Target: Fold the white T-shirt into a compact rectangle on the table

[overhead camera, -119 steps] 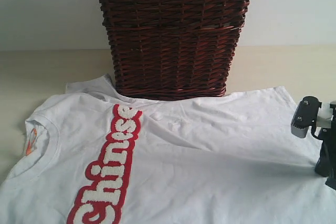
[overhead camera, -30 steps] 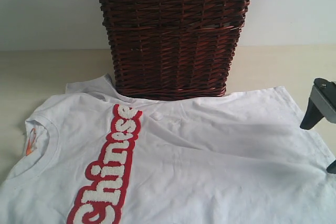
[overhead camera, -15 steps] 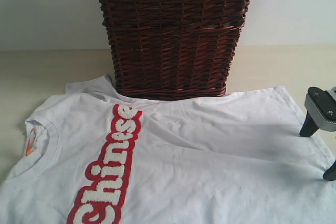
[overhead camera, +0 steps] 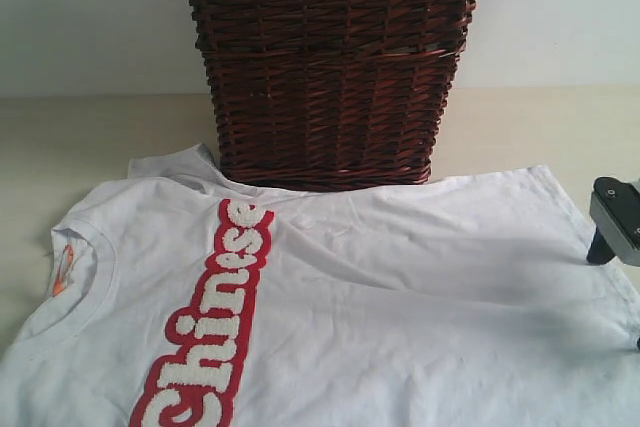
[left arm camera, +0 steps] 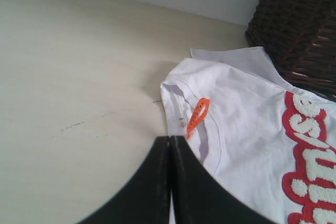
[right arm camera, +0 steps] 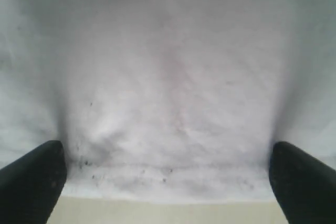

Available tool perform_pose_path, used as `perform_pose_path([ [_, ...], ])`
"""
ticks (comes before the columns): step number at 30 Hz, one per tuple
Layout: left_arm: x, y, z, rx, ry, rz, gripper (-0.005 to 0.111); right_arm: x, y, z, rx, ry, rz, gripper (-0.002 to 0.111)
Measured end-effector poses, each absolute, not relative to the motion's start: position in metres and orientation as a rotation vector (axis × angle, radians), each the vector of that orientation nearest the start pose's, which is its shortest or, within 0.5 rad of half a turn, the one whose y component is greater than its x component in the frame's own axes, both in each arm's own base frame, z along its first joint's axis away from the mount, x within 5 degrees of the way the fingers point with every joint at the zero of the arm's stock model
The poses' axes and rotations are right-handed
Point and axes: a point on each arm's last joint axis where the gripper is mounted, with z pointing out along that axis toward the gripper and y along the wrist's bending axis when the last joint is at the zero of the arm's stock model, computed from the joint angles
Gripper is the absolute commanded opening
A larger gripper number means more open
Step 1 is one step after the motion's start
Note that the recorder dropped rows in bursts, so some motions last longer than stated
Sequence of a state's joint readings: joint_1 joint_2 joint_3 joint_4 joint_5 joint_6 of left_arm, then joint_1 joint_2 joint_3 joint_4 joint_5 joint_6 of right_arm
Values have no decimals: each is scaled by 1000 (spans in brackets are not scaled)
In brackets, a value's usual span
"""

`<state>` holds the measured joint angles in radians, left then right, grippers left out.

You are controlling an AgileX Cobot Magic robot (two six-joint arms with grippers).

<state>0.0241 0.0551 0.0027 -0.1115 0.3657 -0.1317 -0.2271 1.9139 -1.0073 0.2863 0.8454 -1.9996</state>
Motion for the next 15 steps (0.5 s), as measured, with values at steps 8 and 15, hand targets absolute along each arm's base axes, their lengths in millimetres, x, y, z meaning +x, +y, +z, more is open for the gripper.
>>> perform_pose_path([
  [8,56,-2,177,-221,1896,-181,0,303,-48,155,-2056,2085,163,105],
  [15,56,-2,177,-221,1896,-181,0,273,-40,130,-2029,2153,314,105],
])
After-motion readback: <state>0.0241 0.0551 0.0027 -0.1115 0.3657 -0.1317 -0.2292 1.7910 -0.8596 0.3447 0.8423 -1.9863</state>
